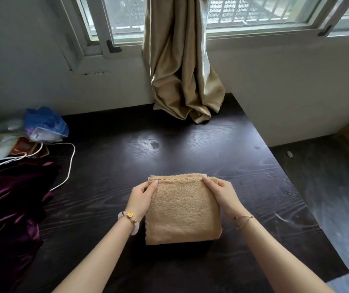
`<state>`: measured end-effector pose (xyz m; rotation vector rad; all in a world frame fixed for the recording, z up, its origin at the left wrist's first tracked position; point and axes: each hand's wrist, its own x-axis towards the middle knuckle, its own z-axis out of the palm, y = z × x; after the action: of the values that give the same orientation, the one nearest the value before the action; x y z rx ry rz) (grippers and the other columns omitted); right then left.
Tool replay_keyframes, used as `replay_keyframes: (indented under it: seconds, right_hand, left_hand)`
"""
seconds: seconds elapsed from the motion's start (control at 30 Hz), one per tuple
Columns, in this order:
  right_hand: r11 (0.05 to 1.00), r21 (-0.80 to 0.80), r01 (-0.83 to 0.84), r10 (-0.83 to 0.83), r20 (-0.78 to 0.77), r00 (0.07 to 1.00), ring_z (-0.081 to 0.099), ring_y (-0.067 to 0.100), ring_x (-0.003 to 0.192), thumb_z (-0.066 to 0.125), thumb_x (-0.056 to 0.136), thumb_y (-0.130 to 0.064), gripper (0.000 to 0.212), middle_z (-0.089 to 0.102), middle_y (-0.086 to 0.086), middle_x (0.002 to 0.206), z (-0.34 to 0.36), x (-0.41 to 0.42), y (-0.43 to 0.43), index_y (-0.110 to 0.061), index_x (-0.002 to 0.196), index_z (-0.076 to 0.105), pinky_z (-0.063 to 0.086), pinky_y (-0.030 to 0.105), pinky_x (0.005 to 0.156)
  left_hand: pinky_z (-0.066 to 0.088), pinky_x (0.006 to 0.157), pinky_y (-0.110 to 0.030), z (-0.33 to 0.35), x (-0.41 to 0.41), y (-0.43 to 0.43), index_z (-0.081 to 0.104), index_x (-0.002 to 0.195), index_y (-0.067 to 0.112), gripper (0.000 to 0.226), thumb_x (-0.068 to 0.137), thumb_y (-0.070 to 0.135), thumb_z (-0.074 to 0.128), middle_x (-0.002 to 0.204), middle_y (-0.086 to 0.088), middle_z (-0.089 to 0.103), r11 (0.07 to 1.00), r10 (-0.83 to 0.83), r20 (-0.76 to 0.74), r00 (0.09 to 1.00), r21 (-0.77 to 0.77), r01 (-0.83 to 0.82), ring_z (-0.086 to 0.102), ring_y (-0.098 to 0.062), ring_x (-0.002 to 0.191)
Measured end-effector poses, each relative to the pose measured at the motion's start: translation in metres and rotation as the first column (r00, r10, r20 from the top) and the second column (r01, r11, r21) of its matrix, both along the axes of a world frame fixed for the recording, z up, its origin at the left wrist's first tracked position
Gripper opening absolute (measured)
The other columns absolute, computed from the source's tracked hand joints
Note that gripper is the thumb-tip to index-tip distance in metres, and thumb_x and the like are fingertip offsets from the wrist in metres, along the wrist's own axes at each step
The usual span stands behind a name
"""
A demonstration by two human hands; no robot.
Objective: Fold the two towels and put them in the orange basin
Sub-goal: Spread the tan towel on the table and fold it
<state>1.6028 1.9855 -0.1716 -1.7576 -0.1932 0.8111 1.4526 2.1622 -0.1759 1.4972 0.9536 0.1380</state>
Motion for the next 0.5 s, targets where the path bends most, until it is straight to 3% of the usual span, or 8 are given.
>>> replay_keyframes:
  seconds: [0.07, 0.13, 0.3, 0.4, 0.5]
  right_hand:
    - [0.999, -0.040, 0.020, -0.018, 0.030, 0.999, 0.058, 0.009, 0.082, 0.067, 0.085, -0.030, 0.033, 0.070, 0.017, 0.094, -0.007, 0.009, 0.007, 0.001, 0.073, 0.066, 0.045, 0.018, 0.072]
    - [0.997, -0.067, 0.040, -0.036, 0.063, 0.997, 0.058, 0.007, 0.081, 0.069, 0.084, -0.026, 0.030, 0.071, 0.001, 0.086, -0.010, 0.016, 0.013, -0.014, 0.058, 0.060, 0.043, 0.013, 0.068]
    - [0.986, -0.167, 0.030, -0.005, 0.150, 0.989, 0.060, 0.008, 0.079, 0.070, 0.082, -0.032, 0.038, 0.070, 0.010, 0.086, -0.021, 0.031, 0.025, 0.004, 0.072, 0.061, 0.047, 0.027, 0.077]
    - [0.963, -0.269, 0.006, 0.048, 0.192, 0.980, 0.058, 0.004, 0.075, 0.069, 0.082, -0.034, 0.035, 0.065, -0.004, 0.075, -0.028, 0.036, 0.029, -0.011, 0.062, 0.054, 0.043, 0.022, 0.070]
    - [0.942, -0.337, -0.009, 0.087, 0.217, 0.972, 0.059, 0.001, 0.080, 0.068, 0.083, -0.037, 0.029, 0.068, -0.011, 0.082, -0.033, 0.038, 0.031, -0.010, 0.073, 0.065, 0.040, 0.019, 0.069]
  left_hand:
    - [0.034, 0.068, -0.029, -0.003, 0.009, 0.006, 0.060, 0.083, -0.002, 0.035, 0.092, 0.030, 0.053, 0.075, -0.007, 0.050, 0.999, -0.003, -0.009, 1.000, 0.032, 0.004, 0.044, -0.017, 0.071]
    - [0.033, 0.064, -0.029, -0.008, 0.017, 0.012, 0.058, 0.081, -0.002, 0.030, 0.092, 0.025, 0.054, 0.072, -0.006, 0.050, 0.998, 0.005, -0.031, 1.000, 0.062, -0.003, 0.044, -0.018, 0.069]
    - [0.036, 0.063, -0.027, -0.022, 0.029, 0.024, 0.058, 0.079, 0.012, 0.019, 0.091, 0.027, 0.056, 0.073, 0.002, 0.058, 0.989, 0.009, -0.106, 0.994, 0.147, 0.007, 0.051, -0.014, 0.072]
    - [0.034, 0.059, -0.026, -0.026, 0.032, 0.027, 0.057, 0.078, 0.013, 0.020, 0.091, 0.028, 0.056, 0.067, 0.007, 0.053, 0.975, -0.005, -0.162, 0.987, 0.218, 0.041, 0.047, -0.012, 0.068]
    - [0.035, 0.057, -0.020, -0.024, 0.036, 0.026, 0.056, 0.075, 0.013, 0.022, 0.091, 0.029, 0.056, 0.067, 0.006, 0.054, 0.960, -0.012, -0.189, 0.982, 0.272, 0.064, 0.047, -0.008, 0.065]
